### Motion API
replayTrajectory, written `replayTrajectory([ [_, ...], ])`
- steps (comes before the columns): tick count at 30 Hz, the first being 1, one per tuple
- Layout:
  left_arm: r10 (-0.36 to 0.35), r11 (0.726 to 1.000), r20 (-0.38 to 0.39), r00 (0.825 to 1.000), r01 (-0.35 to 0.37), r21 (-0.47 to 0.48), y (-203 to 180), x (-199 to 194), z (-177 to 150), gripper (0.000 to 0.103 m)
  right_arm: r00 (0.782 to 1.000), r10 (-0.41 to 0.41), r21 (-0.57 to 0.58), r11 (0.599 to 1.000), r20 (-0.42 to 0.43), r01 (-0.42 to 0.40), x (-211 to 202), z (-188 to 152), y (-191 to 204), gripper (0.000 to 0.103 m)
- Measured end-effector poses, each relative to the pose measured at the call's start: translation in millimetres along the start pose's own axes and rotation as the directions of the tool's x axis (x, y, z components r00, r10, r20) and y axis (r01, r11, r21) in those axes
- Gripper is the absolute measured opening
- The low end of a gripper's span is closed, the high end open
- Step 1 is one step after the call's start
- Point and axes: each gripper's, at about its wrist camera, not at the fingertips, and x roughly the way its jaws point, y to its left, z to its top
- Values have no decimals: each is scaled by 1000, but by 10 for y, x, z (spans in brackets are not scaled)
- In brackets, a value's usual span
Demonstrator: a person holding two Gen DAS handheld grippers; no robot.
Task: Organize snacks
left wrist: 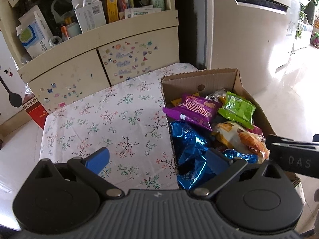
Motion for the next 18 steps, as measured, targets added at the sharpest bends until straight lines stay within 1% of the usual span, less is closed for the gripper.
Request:
replayTrajectory([
  [3,-16,1000,12,1000,16,-6,9,-8,-8,102,1000,2,2,1000,-1,-2,0,1,0,103],
  [18,-40,999,-16,999,39,-20,13,53,-15,102,1000,-29,-6,1000,-11,29,23,7,37,103],
])
